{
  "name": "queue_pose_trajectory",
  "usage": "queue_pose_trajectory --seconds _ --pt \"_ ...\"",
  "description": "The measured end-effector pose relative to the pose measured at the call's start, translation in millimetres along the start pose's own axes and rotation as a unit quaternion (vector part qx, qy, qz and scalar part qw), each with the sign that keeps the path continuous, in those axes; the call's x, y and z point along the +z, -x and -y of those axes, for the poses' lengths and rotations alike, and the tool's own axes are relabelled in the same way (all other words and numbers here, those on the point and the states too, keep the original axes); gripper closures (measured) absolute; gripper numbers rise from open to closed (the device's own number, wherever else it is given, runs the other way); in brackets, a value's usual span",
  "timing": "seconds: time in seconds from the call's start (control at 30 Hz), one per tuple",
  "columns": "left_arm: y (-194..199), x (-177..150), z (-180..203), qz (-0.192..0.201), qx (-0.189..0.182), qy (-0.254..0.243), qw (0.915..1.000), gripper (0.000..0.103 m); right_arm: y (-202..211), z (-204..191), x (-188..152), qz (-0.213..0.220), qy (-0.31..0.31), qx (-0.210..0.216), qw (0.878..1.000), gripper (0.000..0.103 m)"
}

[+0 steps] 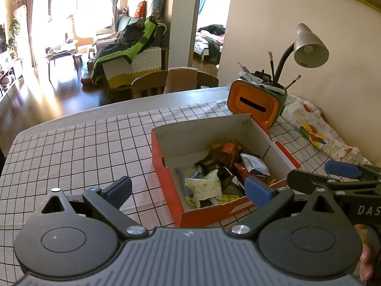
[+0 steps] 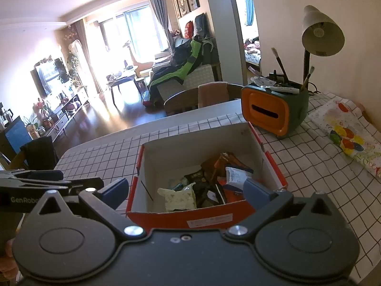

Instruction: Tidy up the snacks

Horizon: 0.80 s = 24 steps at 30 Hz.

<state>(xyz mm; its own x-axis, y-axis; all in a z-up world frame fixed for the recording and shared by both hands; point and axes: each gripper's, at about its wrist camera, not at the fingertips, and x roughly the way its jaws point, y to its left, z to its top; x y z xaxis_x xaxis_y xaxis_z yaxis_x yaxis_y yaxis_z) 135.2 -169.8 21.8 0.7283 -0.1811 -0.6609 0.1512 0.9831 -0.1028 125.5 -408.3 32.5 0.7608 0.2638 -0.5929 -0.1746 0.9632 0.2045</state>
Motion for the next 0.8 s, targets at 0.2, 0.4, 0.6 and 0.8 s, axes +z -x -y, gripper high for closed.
queue_pose_trajectory --seconds 0.2,0.4,0.6,0.8 --pt "-0.5 0.7 0.1 0.001 -0.001 -0.003 1.0 0.001 -0.3 -0.2 0.8 -0.001 0.001 -0.001 1.0 0.0" --pt "-0.9 1.2 -0.7 -0.001 -0.001 -0.001 1.0 0.001 -1.7 0.0 1.2 -0.004 -0.001 -0.002 1.0 0.0" --pt "-2.7 2.1 -2.2 -0.002 -0.006 -0.001 1.0 0.001 -1.9 -1.7 2.1 -0.005 -0.001 -0.006 1.0 0.0" --pt "-2.9 2.2 -2.5 -0.002 -0.005 -0.001 1.0 0.001 -1.8 -3.5 1.2 -0.007 -0.004 -0.01 1.0 0.0"
